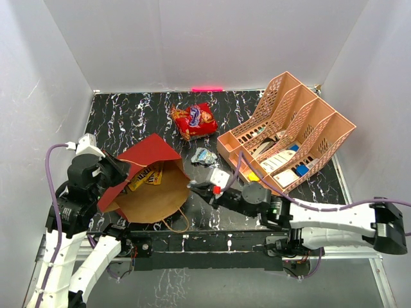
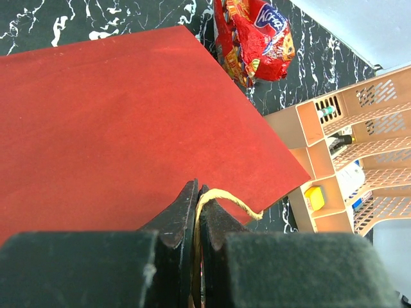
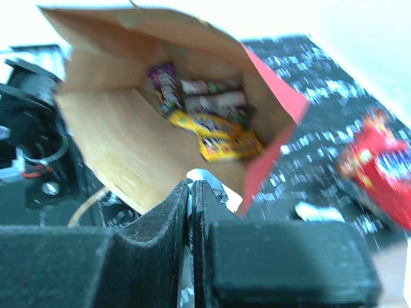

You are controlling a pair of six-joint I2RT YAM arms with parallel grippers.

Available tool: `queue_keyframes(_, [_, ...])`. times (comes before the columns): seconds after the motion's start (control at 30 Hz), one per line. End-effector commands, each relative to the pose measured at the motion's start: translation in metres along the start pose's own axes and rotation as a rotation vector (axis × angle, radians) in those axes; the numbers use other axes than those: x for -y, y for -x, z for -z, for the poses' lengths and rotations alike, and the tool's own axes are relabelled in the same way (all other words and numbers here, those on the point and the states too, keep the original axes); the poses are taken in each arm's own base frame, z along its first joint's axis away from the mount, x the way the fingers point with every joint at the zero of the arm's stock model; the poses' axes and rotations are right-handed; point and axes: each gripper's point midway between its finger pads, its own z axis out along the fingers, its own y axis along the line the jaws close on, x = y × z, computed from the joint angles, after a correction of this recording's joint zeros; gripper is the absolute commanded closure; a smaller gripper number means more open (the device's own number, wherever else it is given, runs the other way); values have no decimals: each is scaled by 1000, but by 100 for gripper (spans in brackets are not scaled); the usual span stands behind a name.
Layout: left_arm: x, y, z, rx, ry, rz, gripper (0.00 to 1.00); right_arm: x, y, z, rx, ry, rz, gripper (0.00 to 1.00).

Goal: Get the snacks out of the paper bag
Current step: Place the snack at the center of the board.

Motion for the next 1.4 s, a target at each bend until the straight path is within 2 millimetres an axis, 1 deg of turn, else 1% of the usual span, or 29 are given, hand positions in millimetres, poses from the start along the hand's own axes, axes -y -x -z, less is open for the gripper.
queue_keyframes(0.0, [-1, 5, -1, 25, 9, -9, 100, 48, -57, 47, -220, -292, -24, 93])
queue_keyframes(0.07, [-1, 7, 0, 28, 9, -14, 100, 64, -69, 63, -226, -410, -66, 93])
queue_keyframes(0.13, [0, 9, 0, 33, 9, -16, 100, 72, -84, 68, -235, -455, -105, 93])
queue_keyframes(0.2, [1, 10, 1, 36, 6, -18, 100, 73, -103, 66, -260, -470, -155, 93])
queue_keyframes(0.27, [2, 11, 1, 36, 3, -19, 100, 69, -123, 58, -300, -454, -185, 93])
queue_keyframes(0.3, [3, 11, 1, 34, 4, -19, 100, 68, -131, 54, -325, -451, -186, 93])
queue_keyframes(0.37, [4, 12, 3, 29, 1, -18, 100, 68, -141, 45, -367, -441, -146, 93])
queue_keyframes(0.47, [5, 13, 6, 26, 2, -23, 100, 79, -148, 32, -415, -442, -25, 93])
queue_keyframes(0.53, [4, 13, 8, 28, 6, -24, 100, 94, -149, 25, -432, -454, 26, 93])
queue_keyframes(0.67, [5, 15, 11, 37, -2, -21, 100, 130, -141, 9, -431, -472, 60, 93])
queue_keyframes(0.73, [6, 16, 12, 38, -8, -22, 100, 142, -138, 1, -411, -466, 59, 93])
queue_keyframes(0.8, [7, 15, 13, 37, -12, -21, 100, 150, -139, -9, -400, -461, 37, 93])
queue_keyframes(0.9, [7, 15, 13, 34, -15, -22, 100, 145, -152, -27, -404, -411, -26, 93])
queue_keyframes(0.97, [7, 15, 14, 36, -18, -25, 95, 137, -168, -38, -427, -366, -63, 93])
queue_keyframes(1.07, [8, 16, 16, 38, -22, -32, 92, 128, -190, -46, -466, -351, -133, 93])
queue_keyframes(1.13, [8, 18, 19, 41, -24, -37, 90, 122, -194, -47, -468, -324, -164, 92])
queue_keyframes(1.17, [8, 17, 20, 40, -22, -39, 90, 120, -190, -47, -457, -314, -175, 86])
queue_keyframes(1.23, [7, 18, 21, 47, -18, -42, 88, 118, -178, -46, -427, -309, -188, 65])
queue_keyframes(1.3, [5, 18, 20, 50, -14, -39, 88, 118, -162, -40, -396, -311, -194, 55])
queue_keyframes(1.37, [4, 17, 19, 53, -12, -35, 87, 118, -146, -29, -367, -319, -201, 47])
